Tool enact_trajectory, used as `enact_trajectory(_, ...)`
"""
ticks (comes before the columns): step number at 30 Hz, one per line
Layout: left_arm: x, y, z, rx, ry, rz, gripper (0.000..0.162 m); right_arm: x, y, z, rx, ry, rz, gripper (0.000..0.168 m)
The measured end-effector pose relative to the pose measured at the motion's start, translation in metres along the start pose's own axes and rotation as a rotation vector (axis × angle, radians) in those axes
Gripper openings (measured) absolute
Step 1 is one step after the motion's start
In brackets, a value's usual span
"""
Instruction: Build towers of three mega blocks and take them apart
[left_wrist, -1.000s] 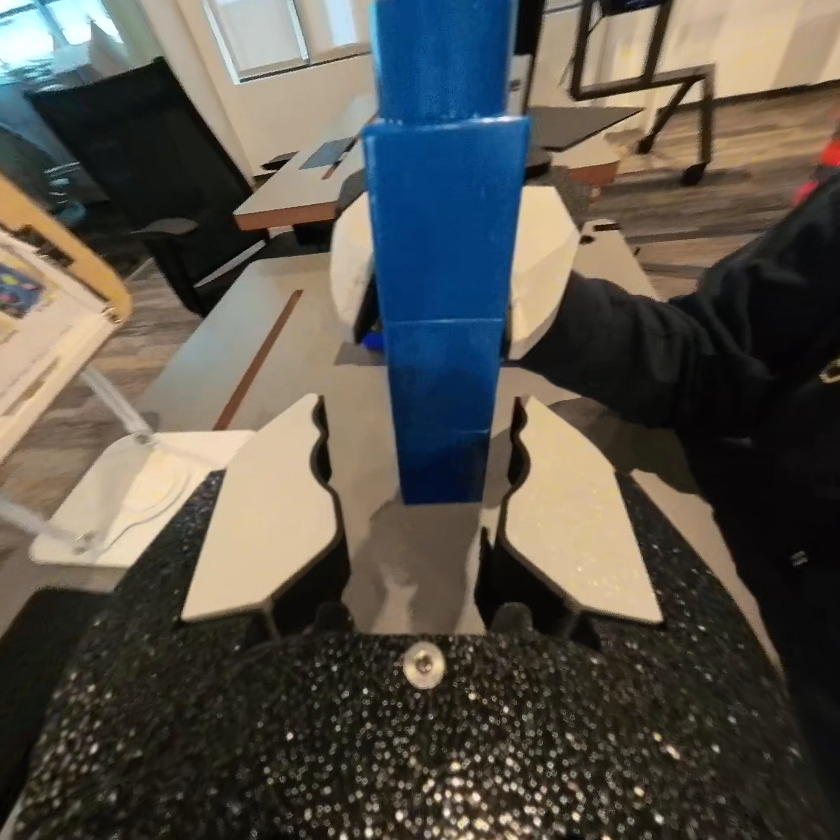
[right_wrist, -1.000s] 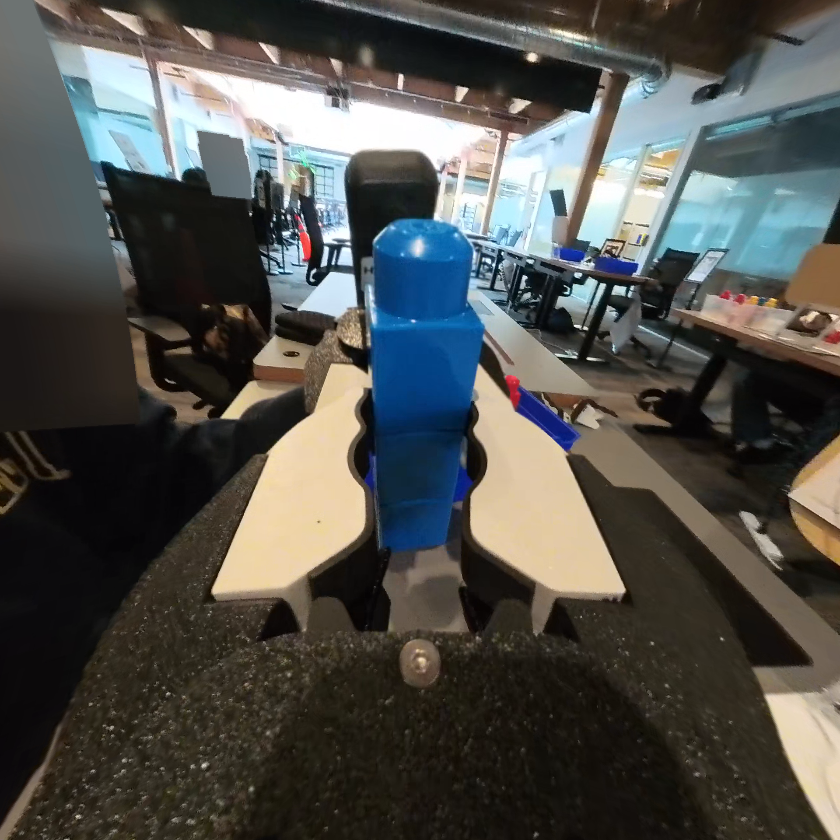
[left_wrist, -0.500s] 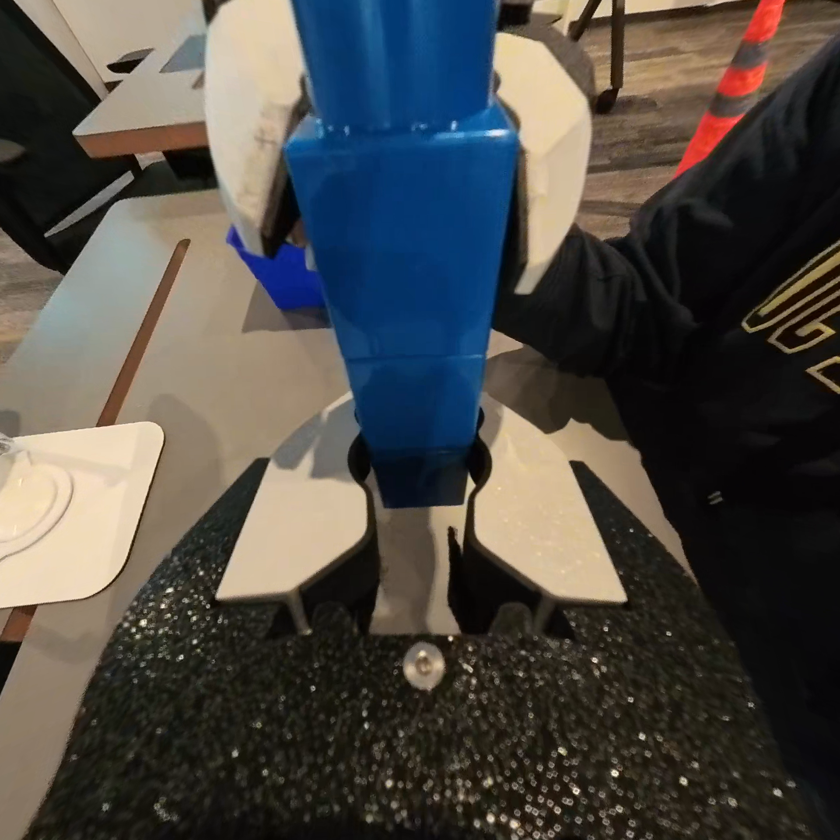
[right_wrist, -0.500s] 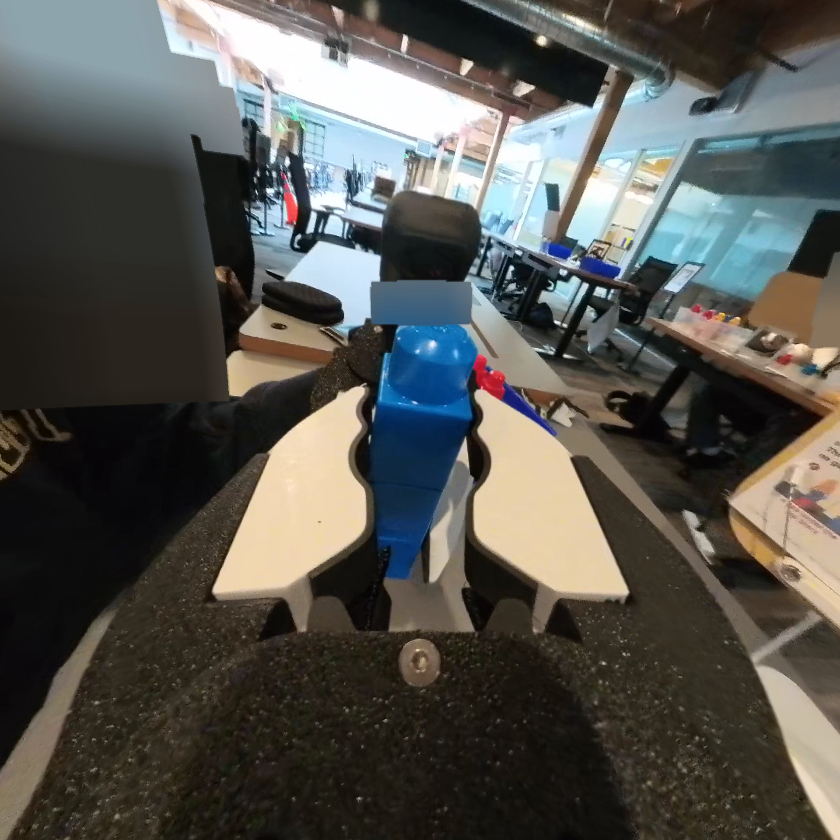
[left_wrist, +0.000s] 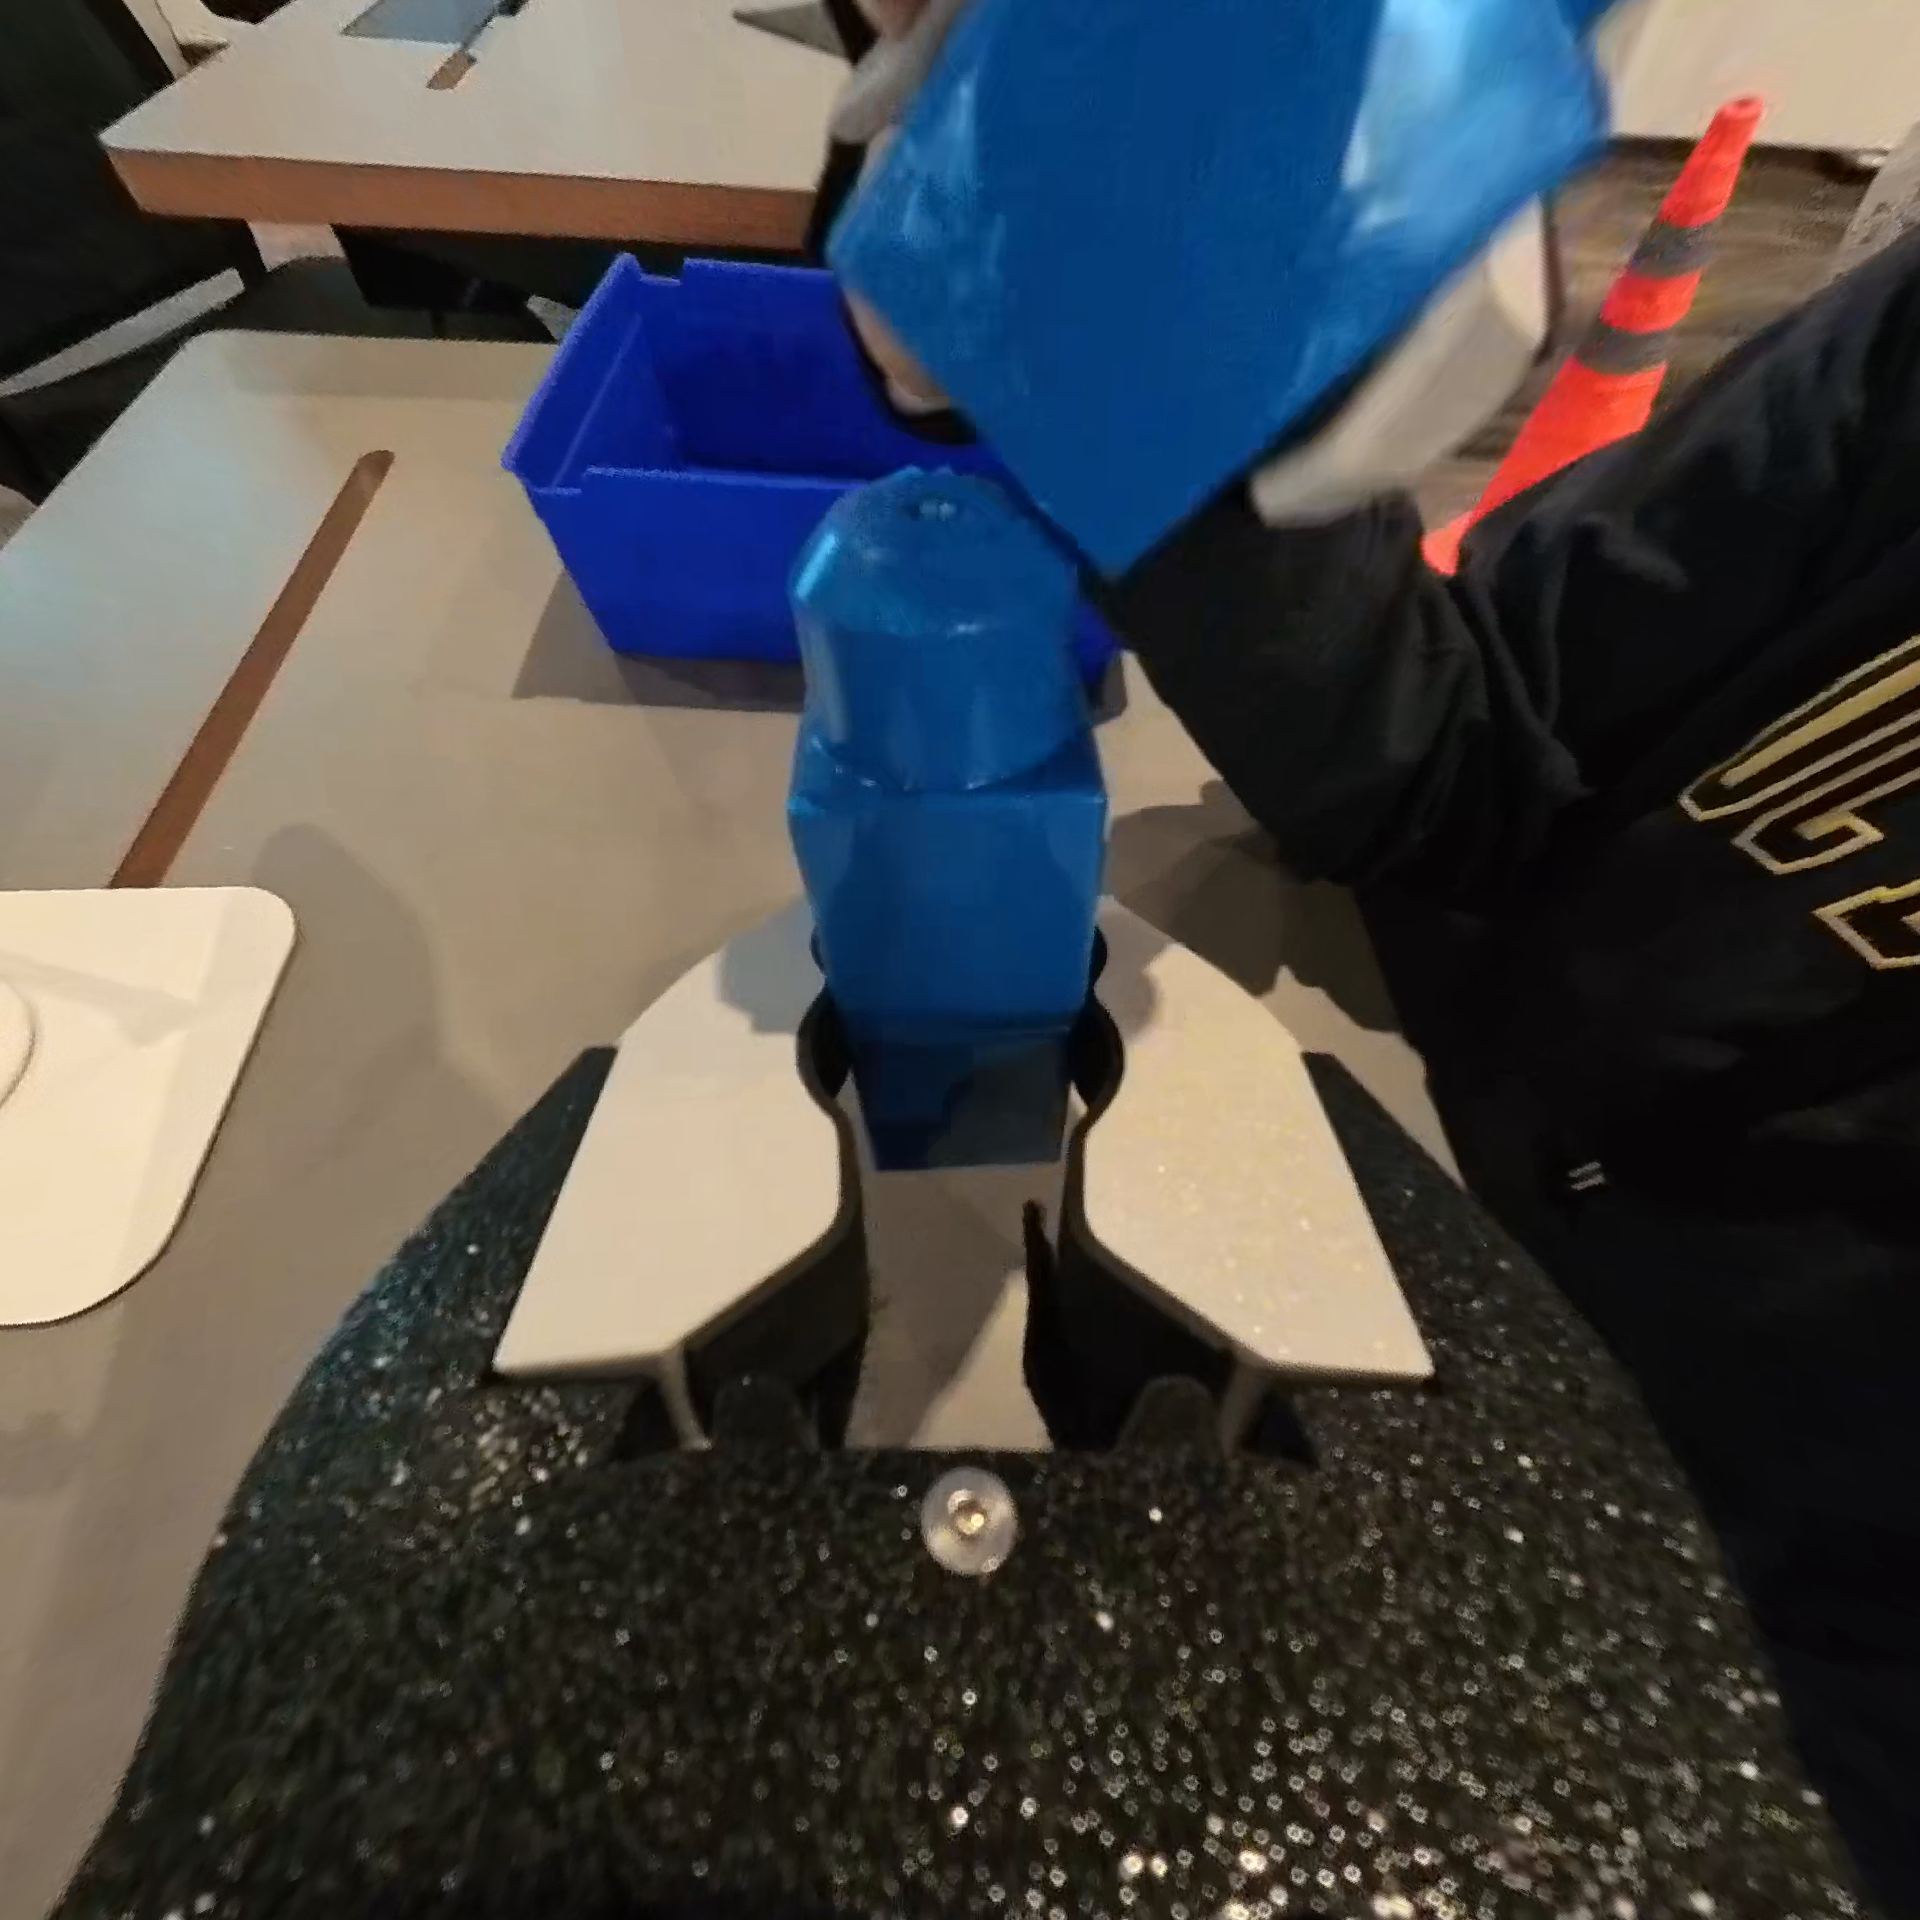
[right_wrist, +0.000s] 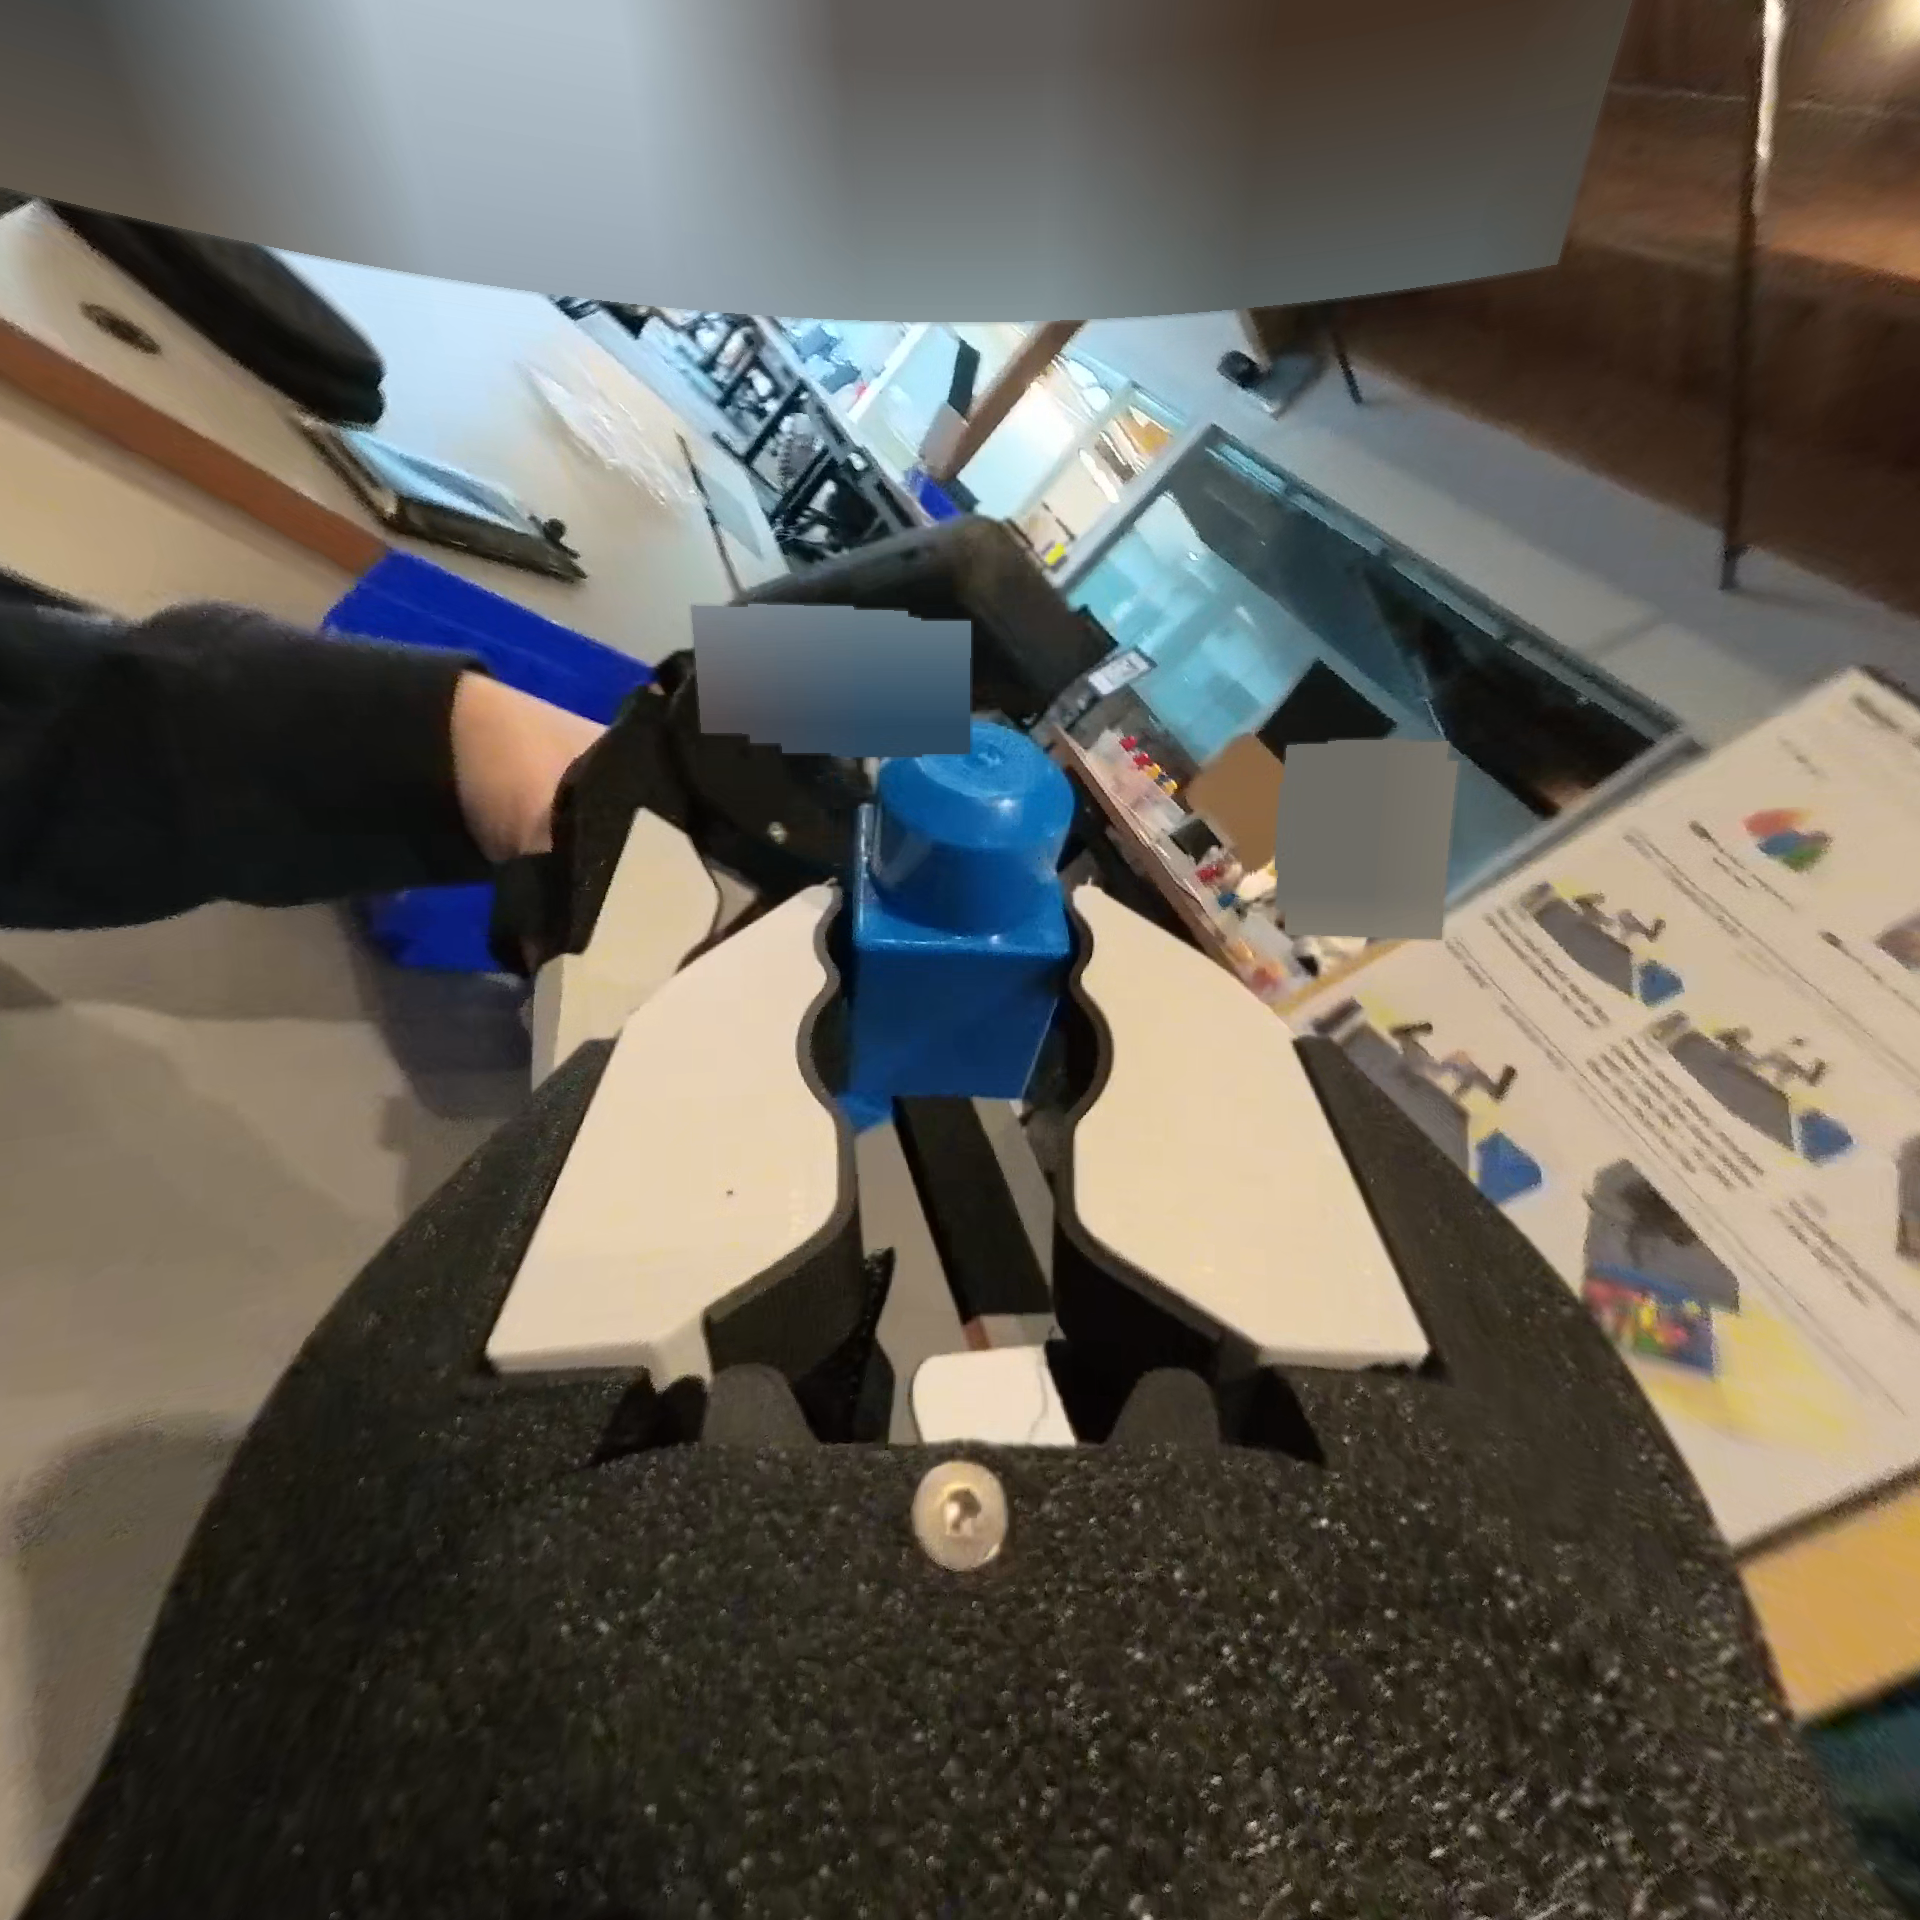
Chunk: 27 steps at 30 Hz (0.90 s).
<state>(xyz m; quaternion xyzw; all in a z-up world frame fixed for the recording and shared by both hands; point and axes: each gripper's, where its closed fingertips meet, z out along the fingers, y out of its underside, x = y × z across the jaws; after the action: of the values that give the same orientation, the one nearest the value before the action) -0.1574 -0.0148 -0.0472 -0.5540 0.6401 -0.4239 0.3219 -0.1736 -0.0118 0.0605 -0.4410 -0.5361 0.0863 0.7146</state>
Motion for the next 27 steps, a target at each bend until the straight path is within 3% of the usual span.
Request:
enact_trajectory(4, -0.006, -0.006, -0.009, 0.051, -0.042, 0.011, 0.041, 0.041, 0.021, -0.037, -0.095, 0.121, 0.263, 0.038)
enact_trajectory(7, -0.013, -0.006, -0.016, 0.058, -0.099, 0.023, 0.041, 0.067, 0.091, -0.104, -0.534, 0.316, 0.31, 0.039)
enact_trajectory(10, -0.017, -0.006, -0.021, 0.059, -0.135, 0.03, 0.041, 0.065, 0.167, -0.221, -1.106, 0.536, 0.378, 0.039)
enact_trajectory(12, -0.018, -0.007, -0.022, 0.063, -0.141, 0.035, 0.041, 0.04, 0.202, -0.274, -1.301, 0.563, 0.596, 0.038)
enact_trajectory(15, -0.018, -0.008, -0.022, 0.067, -0.145, 0.045, 0.041, 0.01, 0.24, -0.32, -1.48, 0.601, 0.892, 0.038)
enact_trajectory(20, -0.017, -0.008, -0.02, 0.06, -0.144, 0.054, 0.041, 0.001, 0.265, -0.33, -1.529, 0.612, 0.957, 0.041)
enact_trajectory(25, -0.016, -0.007, -0.018, 0.052, -0.133, 0.055, 0.041, 0.025, 0.245, -0.308, -1.433, 0.636, 0.845, 0.054)
enact_trajectory(27, -0.016, -0.006, -0.017, 0.048, -0.13, 0.055, 0.041, 0.031, 0.232, -0.282, -1.344, 0.565, 0.774, 0.06)
